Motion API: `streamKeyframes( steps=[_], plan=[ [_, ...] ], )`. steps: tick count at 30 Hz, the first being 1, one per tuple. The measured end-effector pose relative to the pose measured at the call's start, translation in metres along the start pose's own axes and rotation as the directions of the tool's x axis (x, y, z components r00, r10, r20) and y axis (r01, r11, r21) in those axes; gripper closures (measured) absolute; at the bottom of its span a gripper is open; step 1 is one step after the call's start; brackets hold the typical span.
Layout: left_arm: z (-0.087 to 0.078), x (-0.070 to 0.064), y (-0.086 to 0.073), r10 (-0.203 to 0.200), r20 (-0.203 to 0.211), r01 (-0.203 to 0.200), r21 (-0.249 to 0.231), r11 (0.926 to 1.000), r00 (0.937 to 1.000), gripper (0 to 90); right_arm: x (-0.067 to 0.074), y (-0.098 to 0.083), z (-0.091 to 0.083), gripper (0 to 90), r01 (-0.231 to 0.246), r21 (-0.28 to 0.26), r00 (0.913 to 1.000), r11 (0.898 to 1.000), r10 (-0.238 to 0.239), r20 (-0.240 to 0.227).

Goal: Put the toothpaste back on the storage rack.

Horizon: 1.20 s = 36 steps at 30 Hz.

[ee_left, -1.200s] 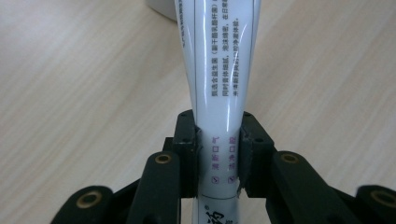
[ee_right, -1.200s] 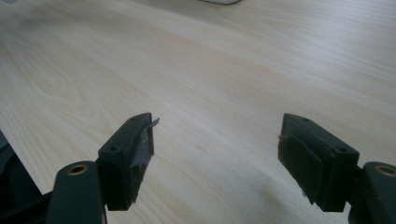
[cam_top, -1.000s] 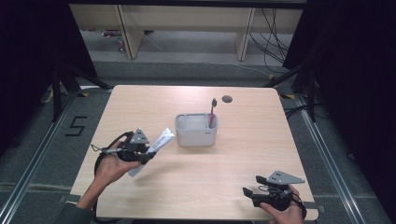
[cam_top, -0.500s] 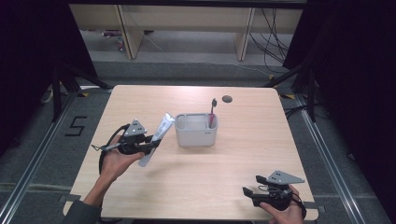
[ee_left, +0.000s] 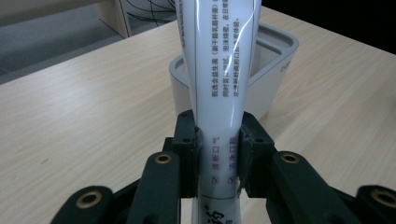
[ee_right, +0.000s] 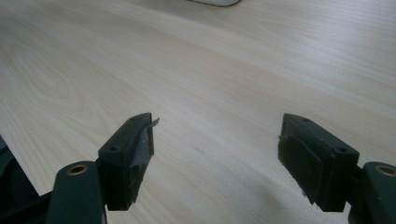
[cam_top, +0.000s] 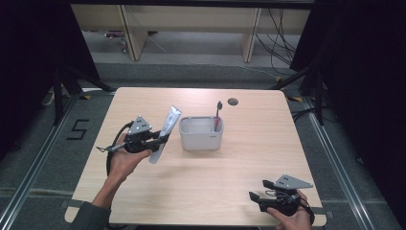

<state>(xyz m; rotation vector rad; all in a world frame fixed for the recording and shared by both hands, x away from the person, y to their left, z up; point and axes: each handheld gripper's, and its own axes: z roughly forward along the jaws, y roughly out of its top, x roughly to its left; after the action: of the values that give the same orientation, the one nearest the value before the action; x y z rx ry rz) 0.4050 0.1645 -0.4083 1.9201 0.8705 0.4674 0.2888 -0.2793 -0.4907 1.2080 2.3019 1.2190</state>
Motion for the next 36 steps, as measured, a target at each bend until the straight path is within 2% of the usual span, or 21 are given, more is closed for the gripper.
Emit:
streamKeyframes(
  steps=[3, 4, 5, 6, 9, 10, 21, 26, 36],
  plan=[
    [0.005, -0.003, 0.002, 0.006, -0.005, -0.006, 0.001, 1.0000, 1.0000, 71.8, 0.000, 0.000, 0.000, 27.4, 0.001, -0.001, 1.0000, 1.000, -0.001, -0.002],
    [0.006, -0.003, 0.002, 0.001, -0.007, -0.001, 0.000, 1.0000, 1.0000, 71.7, 0.002, 0.000, 0.000, 27.4, -0.024, 0.008, 0.9997, 1.000, 0.025, -0.007],
    [0.007, -0.003, 0.003, -0.005, -0.009, 0.004, -0.009, 0.9999, 1.0000, 71.7, 0.000, 0.000, 0.000, 27.4, 0.006, 0.001, 1.0000, 1.000, -0.006, 0.003],
    [0.008, -0.003, 0.004, -0.007, 0.000, 0.007, -0.012, 0.9999, 1.0000, 71.7, 0.002, 0.000, 0.000, 27.4, -0.027, 0.012, 0.9996, 1.000, 0.027, -0.007],
    [0.010, -0.004, 0.006, -0.015, 0.002, 0.015, -0.029, 0.9995, 0.9999, 71.7, 0.002, -0.001, 0.001, 27.4, -0.022, 0.001, 0.9997, 1.000, 0.022, -0.008],
    [0.010, -0.005, 0.008, -0.015, -0.005, 0.015, -0.030, 0.9994, 0.9999, 71.7, 0.000, 0.000, 0.000, 27.4, 0.003, 0.003, 1.0000, 1.000, -0.003, 0.000],
    [0.011, -0.014, 0.027, -0.025, 0.019, 0.026, -0.094, 0.9952, 0.9995, 71.7, 0.000, 0.000, 0.000, 27.4, -0.002, 0.004, 1.0000, 1.000, 0.002, -0.005],
    [0.014, -0.020, 0.037, -0.010, 0.021, 0.012, -0.113, 0.9935, 0.9997, 71.7, 0.000, 0.000, 0.001, 27.4, -0.004, 0.000, 1.0000, 1.000, 0.004, -0.008],
    [0.024, -0.030, 0.050, -0.017, 0.034, 0.022, -0.140, 0.9899, 0.9993, 71.7, -0.001, 0.000, 0.000, 27.4, -0.002, -0.002, 1.0000, 1.000, 0.002, -0.008]
  ],
)
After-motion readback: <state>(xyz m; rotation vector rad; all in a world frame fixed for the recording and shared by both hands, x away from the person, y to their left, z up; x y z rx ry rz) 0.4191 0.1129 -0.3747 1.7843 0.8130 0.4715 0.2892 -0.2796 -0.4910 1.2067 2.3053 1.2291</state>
